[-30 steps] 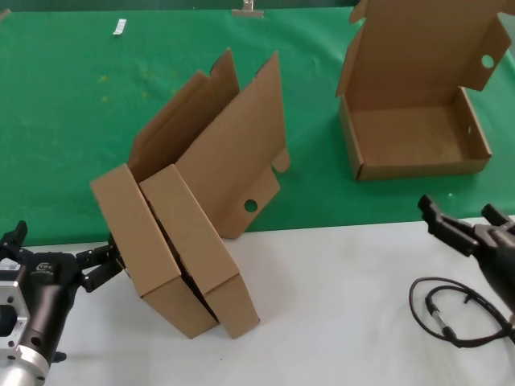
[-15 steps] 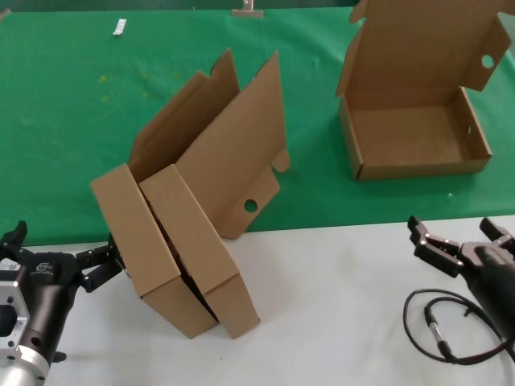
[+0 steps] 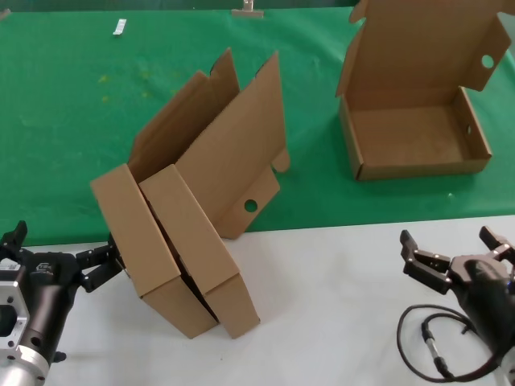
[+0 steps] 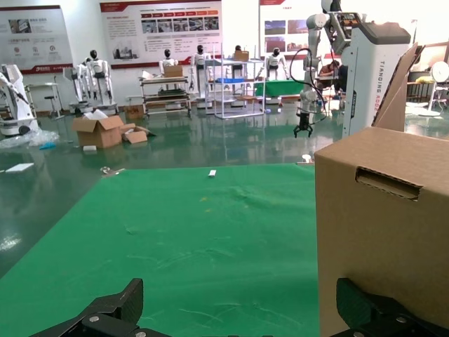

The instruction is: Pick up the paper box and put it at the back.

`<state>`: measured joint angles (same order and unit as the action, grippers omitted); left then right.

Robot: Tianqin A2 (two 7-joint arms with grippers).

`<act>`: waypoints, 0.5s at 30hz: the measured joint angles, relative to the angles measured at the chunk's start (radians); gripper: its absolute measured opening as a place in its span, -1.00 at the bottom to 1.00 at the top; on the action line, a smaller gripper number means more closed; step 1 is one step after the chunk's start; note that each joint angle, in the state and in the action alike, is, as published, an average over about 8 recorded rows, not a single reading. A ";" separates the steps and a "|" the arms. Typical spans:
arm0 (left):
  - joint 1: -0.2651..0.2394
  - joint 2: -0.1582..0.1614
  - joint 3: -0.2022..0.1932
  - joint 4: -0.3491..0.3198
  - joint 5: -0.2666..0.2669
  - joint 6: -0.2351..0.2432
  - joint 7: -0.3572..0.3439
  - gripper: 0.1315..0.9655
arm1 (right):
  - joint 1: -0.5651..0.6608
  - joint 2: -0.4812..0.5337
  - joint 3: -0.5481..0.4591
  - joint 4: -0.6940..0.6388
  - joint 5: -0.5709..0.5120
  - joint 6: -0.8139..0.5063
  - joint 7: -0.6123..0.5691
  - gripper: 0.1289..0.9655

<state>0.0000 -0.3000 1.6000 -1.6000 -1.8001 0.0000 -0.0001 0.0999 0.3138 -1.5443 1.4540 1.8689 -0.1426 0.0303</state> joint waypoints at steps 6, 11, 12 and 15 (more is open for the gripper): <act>0.000 0.000 0.000 0.000 0.000 0.000 0.000 1.00 | -0.044 -0.006 -0.025 0.065 -0.031 0.063 -0.013 1.00; 0.000 0.000 0.000 0.000 0.000 0.000 0.000 1.00 | -0.073 -0.010 -0.041 0.106 -0.050 0.104 -0.022 1.00; 0.000 0.000 0.000 0.000 0.000 0.000 0.000 1.00 | -0.076 -0.010 -0.042 0.111 -0.052 0.108 -0.023 1.00; 0.000 0.000 0.000 0.000 0.000 0.000 0.000 1.00 | -0.080 -0.011 -0.045 0.118 -0.055 0.115 -0.024 1.00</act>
<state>0.0000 -0.3000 1.6000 -1.6000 -1.8000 0.0000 -0.0001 0.0195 0.3027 -1.5891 1.5716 1.8134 -0.0277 0.0058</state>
